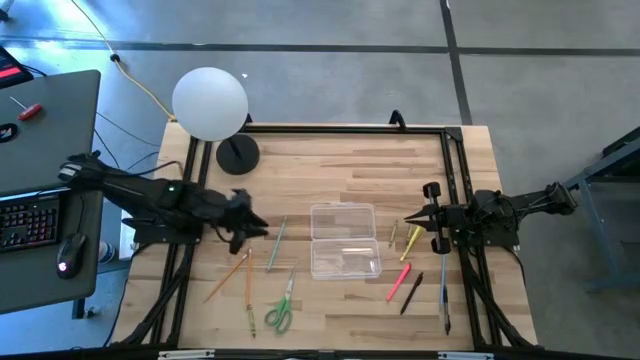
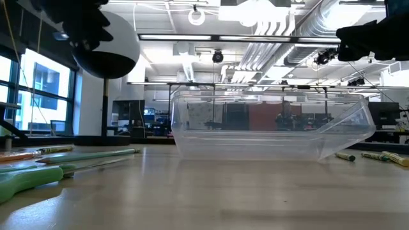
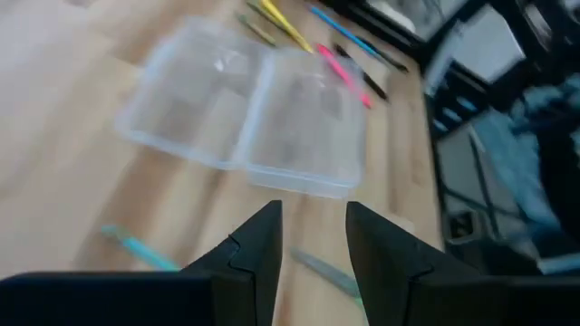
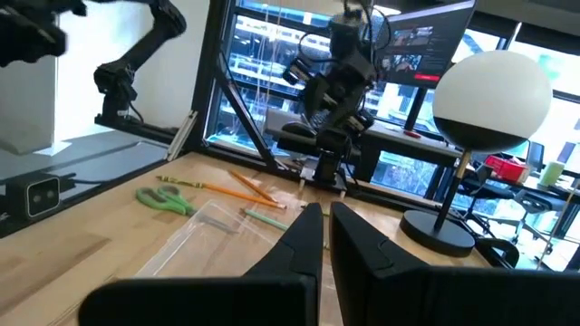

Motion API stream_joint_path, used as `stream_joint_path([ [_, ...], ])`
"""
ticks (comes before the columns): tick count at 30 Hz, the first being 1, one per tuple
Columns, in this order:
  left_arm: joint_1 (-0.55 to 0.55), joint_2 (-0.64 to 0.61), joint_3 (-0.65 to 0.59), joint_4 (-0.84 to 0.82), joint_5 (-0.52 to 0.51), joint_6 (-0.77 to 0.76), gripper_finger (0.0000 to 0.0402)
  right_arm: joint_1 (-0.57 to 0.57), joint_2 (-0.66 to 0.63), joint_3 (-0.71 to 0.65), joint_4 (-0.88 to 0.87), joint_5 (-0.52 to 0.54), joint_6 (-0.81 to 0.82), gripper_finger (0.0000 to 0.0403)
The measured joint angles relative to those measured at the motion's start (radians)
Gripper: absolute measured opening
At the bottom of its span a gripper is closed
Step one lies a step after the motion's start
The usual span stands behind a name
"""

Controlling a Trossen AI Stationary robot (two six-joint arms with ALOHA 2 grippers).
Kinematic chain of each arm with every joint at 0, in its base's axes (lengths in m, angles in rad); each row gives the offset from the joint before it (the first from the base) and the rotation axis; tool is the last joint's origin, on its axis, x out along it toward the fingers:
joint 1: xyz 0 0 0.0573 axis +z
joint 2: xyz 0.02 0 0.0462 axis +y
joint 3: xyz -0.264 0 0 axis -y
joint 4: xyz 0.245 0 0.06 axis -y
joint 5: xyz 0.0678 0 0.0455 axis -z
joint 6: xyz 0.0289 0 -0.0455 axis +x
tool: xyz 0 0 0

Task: Pick & place school supplies into a supply box
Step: Put the green scissors into the transparent supply box

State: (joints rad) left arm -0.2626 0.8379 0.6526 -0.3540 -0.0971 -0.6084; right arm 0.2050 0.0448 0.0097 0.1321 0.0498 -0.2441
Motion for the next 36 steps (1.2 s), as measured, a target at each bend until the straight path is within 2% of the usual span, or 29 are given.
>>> stream_joint_path([
  [7,-0.009,0.242,0.127,-0.013,0.228,-0.1,0.0156,0.0,0.0,0.0,0.0,0.0,-0.034,0.0002],
  [11,-0.063,0.325,0.135,-0.017,0.258,-0.156,0.0156,0.0,0.0,0.0,0.0,0.0,-0.037,0.0002],
  [18,-0.211,0.397,0.135,-0.013,0.215,-0.291,0.0156,0.0,0.0,0.0,0.0,0.0,-0.035,0.0002],
  [25,-0.366,0.495,0.135,-0.001,0.113,-0.467,0.0156,0.0,0.0,0.0,0.001,0.0,-0.035,0.0002],
  [30,-0.42,0.599,0.135,0.065,0.114,-0.548,0.0156,0.0,0.0,0.0,0.0,0.0,-0.042,0.0002],
  [36,-0.454,0.726,0.155,0.177,0.144,-0.546,0.0156,0.0,0.0,0.0,0.001,0.0,-0.08,0.0002],
])
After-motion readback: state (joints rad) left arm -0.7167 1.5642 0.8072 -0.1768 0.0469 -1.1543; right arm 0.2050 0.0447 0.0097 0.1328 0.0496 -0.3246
